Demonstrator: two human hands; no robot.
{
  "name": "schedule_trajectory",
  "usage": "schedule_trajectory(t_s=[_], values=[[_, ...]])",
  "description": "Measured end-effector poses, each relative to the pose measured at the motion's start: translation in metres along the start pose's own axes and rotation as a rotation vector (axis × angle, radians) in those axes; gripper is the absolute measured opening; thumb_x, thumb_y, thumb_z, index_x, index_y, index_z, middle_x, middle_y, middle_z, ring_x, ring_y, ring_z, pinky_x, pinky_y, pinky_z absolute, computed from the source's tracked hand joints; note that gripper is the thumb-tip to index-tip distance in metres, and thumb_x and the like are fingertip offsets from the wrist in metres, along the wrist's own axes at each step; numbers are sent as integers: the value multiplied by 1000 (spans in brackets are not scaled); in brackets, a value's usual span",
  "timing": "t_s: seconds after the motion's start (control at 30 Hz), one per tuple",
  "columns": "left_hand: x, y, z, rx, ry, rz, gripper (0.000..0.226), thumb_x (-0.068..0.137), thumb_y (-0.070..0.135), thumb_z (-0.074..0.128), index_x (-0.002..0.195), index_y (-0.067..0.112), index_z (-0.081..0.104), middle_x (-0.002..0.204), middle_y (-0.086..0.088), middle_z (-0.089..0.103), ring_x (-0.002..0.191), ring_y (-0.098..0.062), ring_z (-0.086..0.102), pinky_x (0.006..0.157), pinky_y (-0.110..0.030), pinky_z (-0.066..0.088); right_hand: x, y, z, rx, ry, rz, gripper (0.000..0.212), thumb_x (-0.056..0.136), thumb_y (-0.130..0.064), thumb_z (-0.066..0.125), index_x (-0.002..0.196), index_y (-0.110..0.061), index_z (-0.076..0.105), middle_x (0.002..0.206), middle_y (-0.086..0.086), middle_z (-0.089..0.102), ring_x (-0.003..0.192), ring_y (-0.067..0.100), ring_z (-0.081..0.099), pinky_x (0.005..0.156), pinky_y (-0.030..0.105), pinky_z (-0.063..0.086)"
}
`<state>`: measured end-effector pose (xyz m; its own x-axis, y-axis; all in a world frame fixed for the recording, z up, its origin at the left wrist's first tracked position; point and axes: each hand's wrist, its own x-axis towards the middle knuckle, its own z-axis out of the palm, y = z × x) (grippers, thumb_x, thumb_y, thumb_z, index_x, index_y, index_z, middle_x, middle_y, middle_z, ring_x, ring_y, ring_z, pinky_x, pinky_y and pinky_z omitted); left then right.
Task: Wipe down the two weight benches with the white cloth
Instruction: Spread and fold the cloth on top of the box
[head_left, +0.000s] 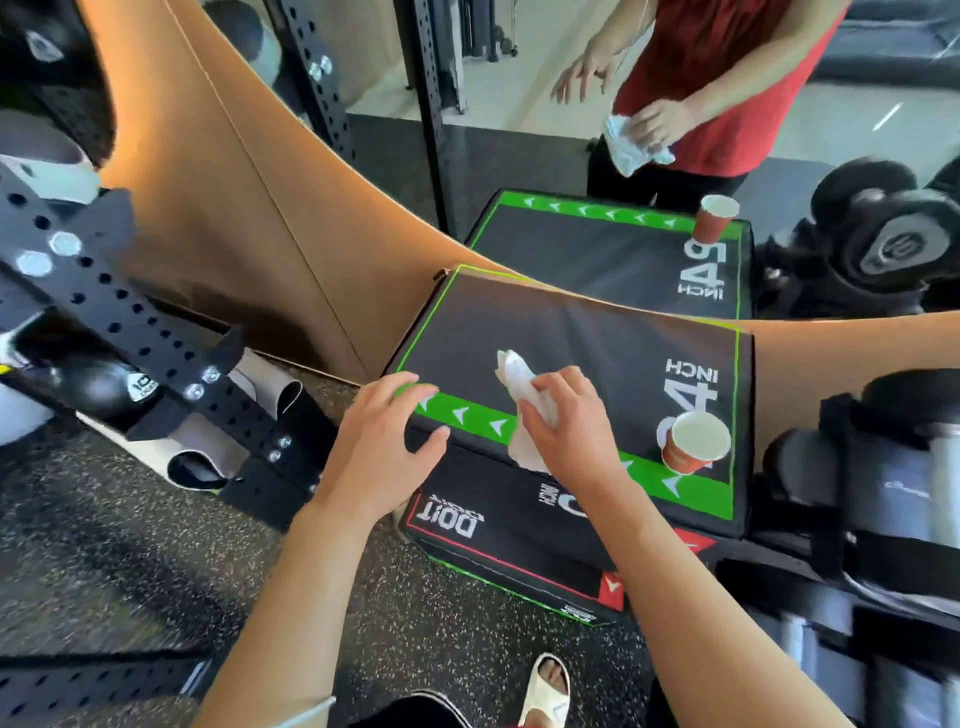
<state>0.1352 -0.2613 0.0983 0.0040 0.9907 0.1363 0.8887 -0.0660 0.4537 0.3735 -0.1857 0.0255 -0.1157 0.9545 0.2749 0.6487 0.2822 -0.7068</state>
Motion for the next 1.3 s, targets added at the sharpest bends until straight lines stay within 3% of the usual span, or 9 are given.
schedule_trajectory(t_s=[0.57,0.73,0.9,1.1,1.3], values=[[159,-73,45,-72,-179,248,37,95,27,73,130,15,69,134,-1,61,129,-24,54,113,-40,42,87,33,96,-265,7,453,23,97,-29,64,111,-11,66,111,8,58,103,37,55,84,47,48],[192,-97,62,-89,-276,307,36,96,29,70,130,17,69,133,2,60,126,-24,54,109,-43,44,99,28,117,-184,-29,571,37,93,-42,70,120,-19,63,119,1,54,113,29,54,93,46,49],[201,-100,90,-105,-345,357,38,95,30,71,131,18,68,133,3,61,124,-25,55,105,-43,45,87,31,111,-159,-44,602,42,91,-43,72,125,-20,63,118,-3,55,116,23,54,97,41,49],[189,-89,124,-90,-432,378,45,94,34,69,137,20,62,135,5,58,122,-24,55,101,-43,48,61,49,89,-130,-28,586,33,88,-35,76,117,-23,66,109,-10,53,96,17,59,87,32,50],[169,-80,150,-63,-475,301,33,96,33,69,125,18,64,128,5,59,113,-25,56,89,-43,50,53,60,89,-72,-68,601,25,92,-29,72,113,-17,66,99,-8,58,79,12,56,77,29,47]])
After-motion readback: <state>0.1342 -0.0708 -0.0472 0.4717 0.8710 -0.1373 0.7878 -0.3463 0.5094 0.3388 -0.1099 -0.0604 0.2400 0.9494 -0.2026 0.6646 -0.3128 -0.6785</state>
